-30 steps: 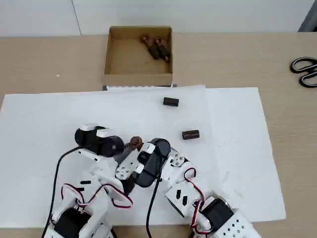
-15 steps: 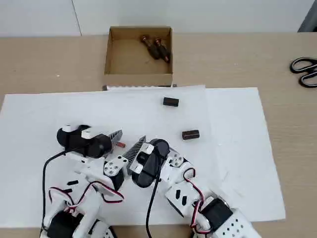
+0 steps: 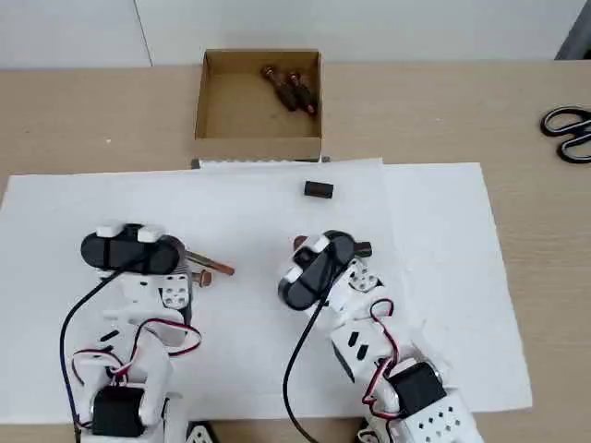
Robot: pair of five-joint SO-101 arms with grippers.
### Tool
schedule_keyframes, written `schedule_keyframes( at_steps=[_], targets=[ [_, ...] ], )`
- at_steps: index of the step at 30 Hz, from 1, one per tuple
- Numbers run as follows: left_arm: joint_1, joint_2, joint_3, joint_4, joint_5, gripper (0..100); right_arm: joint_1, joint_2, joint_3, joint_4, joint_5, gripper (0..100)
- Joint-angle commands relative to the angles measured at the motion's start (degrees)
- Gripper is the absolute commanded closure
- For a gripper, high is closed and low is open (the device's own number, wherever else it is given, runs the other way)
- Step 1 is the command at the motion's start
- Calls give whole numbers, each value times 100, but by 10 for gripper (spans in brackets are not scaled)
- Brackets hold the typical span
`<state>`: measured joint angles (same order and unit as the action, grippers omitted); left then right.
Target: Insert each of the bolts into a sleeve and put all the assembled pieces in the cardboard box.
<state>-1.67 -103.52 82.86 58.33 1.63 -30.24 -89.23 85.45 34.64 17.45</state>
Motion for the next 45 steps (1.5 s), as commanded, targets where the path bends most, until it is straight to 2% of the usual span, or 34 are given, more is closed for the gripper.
schedule_keyframes(
  at_steps=[1, 6, 11, 14, 17, 25, 38, 45],
  targets=[
    [-589, -53, 233, -360, -105, 993, 479, -48, -105, -145, 9, 996],
    [-730, -53, 690, -615, -132, 993, 954, -22, -308, -171, -18, 996],
    [-703, -53, 1182, -818, -132, 993, 1042, -4, -862, -171, -53, 996],
    [-703, -44, 1349, -932, -132, 993, 1042, 295, -1152, -198, 387, 996],
    [-633, -44, 1349, -923, -132, 993, 1042, 980, -1662, -286, 457, 996],
    [-325, -44, 1349, -791, -132, 993, 1051, 4075, -3745, -1367, 457, 996],
    [-325, -44, 1349, -791, -132, 993, 1147, 9552, -9037, -1429, 545, 995],
    [-325, -44, 1349, -791, -132, 993, 1051, 11820, -11191, -1473, 1960, 995]
  ],
)
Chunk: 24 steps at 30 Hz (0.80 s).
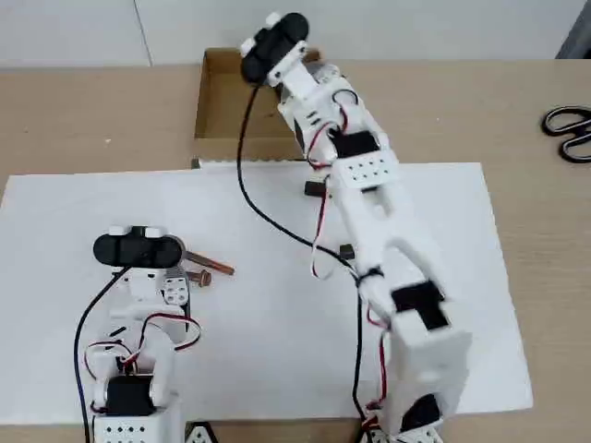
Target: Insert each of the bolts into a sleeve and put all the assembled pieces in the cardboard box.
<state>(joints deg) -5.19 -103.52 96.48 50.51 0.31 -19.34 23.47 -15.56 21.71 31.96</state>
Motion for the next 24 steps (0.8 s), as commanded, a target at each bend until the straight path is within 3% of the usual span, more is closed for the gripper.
schedule_keyframes(
  at_steps=[1, 9, 12, 17, 24],
  targets=[
    [26, -44, -13, -9, 0, 993, -48, 822, -1345, -180, 677, 995],
    [26, -44, -13, -9, 0, 993, -92, 2422, -2725, -127, 1741, 994],
    [26, -44, -13, -9, 0, 993, -145, 2615, -2884, -119, 1767, 970],
    [26, -44, -13, -9, 0, 993, -171, 2615, -2892, 268, 1767, 828],
    [26, -44, -13, -9, 0, 993, -171, 2554, -2910, 312, 1767, 842]
  ],
)
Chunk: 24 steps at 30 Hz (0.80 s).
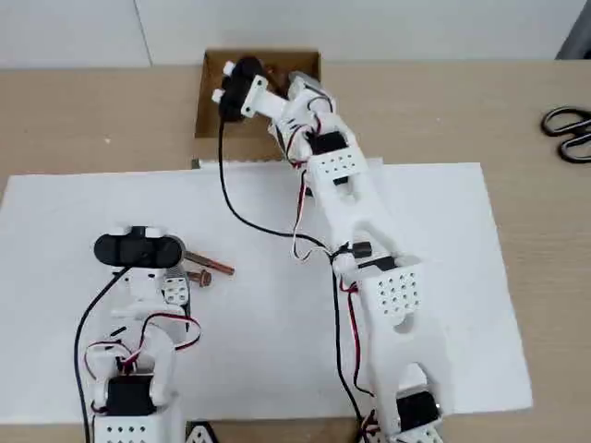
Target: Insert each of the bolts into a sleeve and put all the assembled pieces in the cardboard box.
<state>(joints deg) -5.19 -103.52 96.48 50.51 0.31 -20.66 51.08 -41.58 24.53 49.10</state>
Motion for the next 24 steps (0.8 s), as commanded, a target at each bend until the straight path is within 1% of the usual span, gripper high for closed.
schedule_keyframes(
  at_steps=[1, 5, 10, 15, 24],
  targets=[
    [26, -44, -13, -9, 0, 993, -40, -233, -308, 31, 53, 842],
    [26, -44, -13, -9, 0, 993, -48, -532, -308, 268, 53, 843],
    [26, -44, -13, -9, 0, 993, -48, -1288, -308, 1499, -9, 844],
    [26, -44, -13, -9, 0, 993, -31, -1965, -308, 2545, -659, 844],
    [26, -44, -13, -9, 0, 993, -31, -2791, -308, 4048, -1310, 844]
  ],
)
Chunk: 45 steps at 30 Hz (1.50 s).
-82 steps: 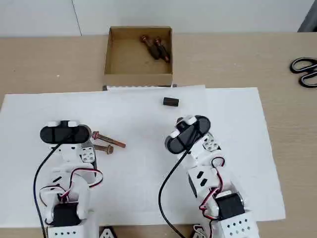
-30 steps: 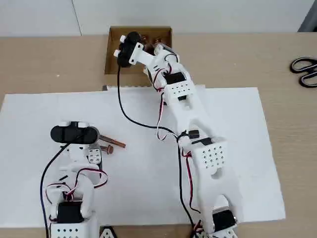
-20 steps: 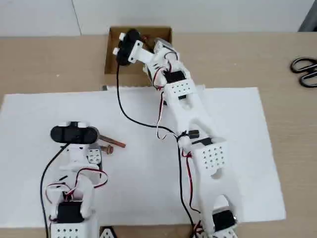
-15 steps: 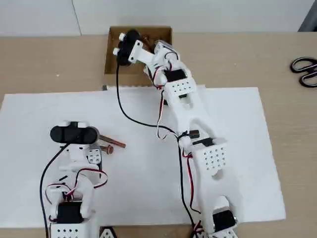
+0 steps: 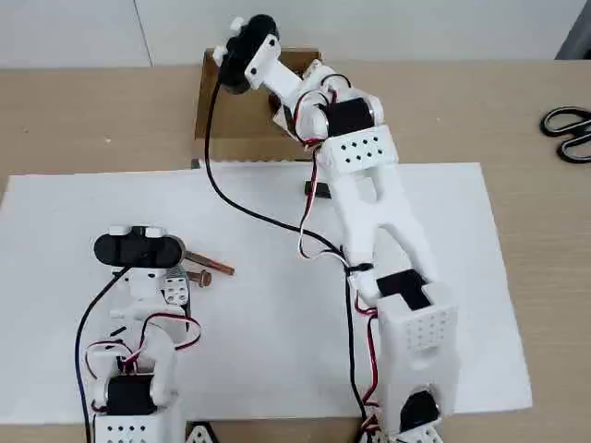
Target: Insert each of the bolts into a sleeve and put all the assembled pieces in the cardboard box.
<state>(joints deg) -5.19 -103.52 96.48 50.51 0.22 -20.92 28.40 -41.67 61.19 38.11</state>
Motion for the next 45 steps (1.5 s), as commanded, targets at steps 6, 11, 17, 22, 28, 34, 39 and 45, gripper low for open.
schedule_keyframes(
  at_steps=[6, 11, 17, 22, 28, 34, 39, 45],
  targets=[
    [26, -44, -13, -9, 9, 993, -40, -954, -299, 1675, -1037, 844],
    [26, -44, -13, -9, 9, 993, -31, -1358, -299, 2721, -1644, 844],
    [26, -44, -13, -9, 9, 993, 4, -1666, -290, 3477, -2057, 844],
    [26, -44, -13, -9, 9, 993, -4, -1930, -255, 3556, -2171, 844],
    [26, -44, -13, -9, 9, 993, 48, -2475, 695, 3609, -2171, 845],
    [26, -44, -13, -9, 9, 993, 75, -3741, 2620, 3556, -2163, 844],
    [26, -44, -13, -9, 9, 993, 180, -4022, 3473, 3538, -2145, 844],
    [18, -44, -13, -9, 26, 993, 576, -3679, 3604, 3495, -738, 844]
  ],
)
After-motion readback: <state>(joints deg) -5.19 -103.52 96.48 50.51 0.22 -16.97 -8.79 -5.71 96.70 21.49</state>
